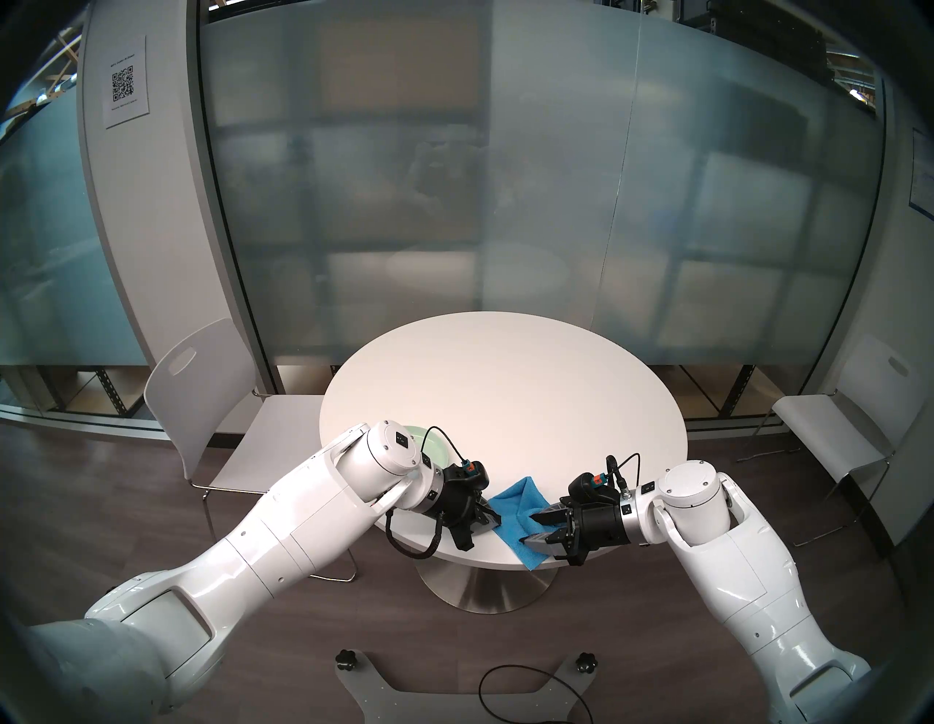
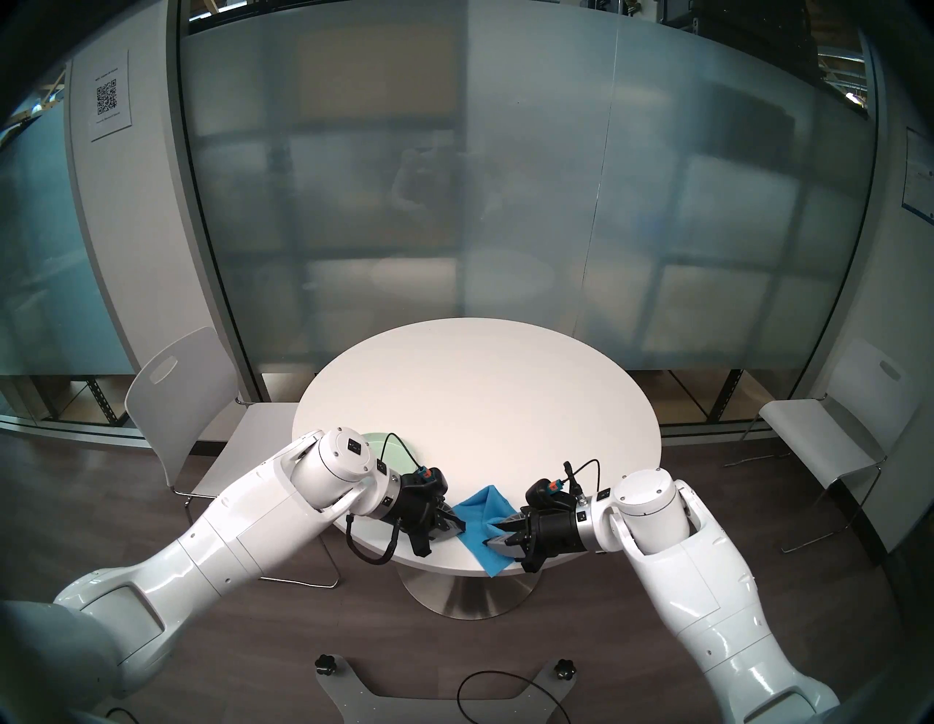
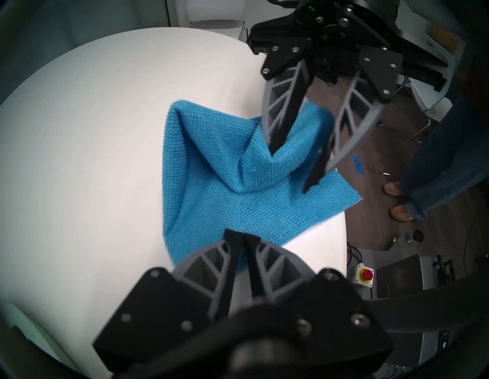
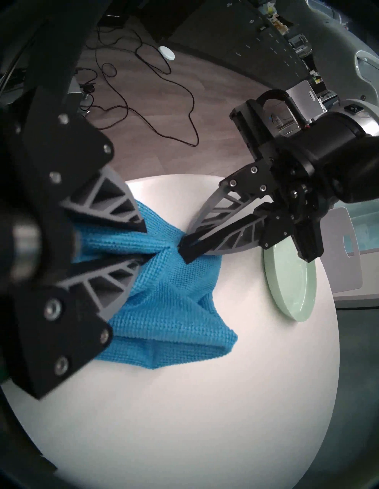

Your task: Fold the napkin in half twice and place it beside the plate

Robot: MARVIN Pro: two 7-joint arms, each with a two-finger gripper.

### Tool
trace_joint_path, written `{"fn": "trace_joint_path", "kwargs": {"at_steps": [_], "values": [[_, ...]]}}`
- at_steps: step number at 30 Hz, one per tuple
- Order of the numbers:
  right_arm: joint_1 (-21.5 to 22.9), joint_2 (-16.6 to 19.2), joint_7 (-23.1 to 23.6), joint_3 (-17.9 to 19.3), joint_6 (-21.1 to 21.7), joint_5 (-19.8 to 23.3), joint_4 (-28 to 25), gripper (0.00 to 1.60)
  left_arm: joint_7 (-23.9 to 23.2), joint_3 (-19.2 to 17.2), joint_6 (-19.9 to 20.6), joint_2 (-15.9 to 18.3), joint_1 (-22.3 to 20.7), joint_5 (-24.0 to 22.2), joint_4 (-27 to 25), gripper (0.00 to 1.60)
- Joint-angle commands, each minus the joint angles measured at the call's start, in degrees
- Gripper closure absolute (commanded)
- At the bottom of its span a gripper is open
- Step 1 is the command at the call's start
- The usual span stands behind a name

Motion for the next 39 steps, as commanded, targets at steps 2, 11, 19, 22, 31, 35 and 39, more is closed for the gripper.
{"fn": "trace_joint_path", "kwargs": {"at_steps": [2,11,19,22,31,35,39], "values": [[0.6,0.6,0.9,1.8,0.2,1.1,-2.1,0.32,-0.2,-0.2,0.0,-0.4,-0.9,-0.1,-0.2,1.03],[0.4,0.6,1.7,4.9,1.5,2.9,-4.3,0.38,-0.3,0.2,-0.3,-0.8,-1.1,0.1,0.7,1.03],[0.3,0.6,3.1,7.0,3.2,4.4,-5.6,0.78,-0.4,0.6,-0.4,-1.8,-1.6,0.2,1.4,1.04],[0.1,0.8,3.6,7.2,3.9,4.4,-6.4,0.81,-0.4,0.7,-0.5,-2.0,-1.7,0.1,1.6,1.04],[1.6,-0.1,2.1,9.2,3.8,4.2,-5.3,0.76,-0.2,0.6,-0.5,-2.2,-1.9,0.1,1.8,1.04],[3.0,0.7,0.8,10.3,4.1,3.1,-3.0,0.72,-0.1,0.6,-0.5,-2.2,-1.8,0.0,1.8,1.04],[3.5,1.3,-0.1,11.0,3.8,2.5,-0.2,0.62,0.0,0.5,-0.5,-2.0,-1.7,-0.1,1.7,1.04]]}}
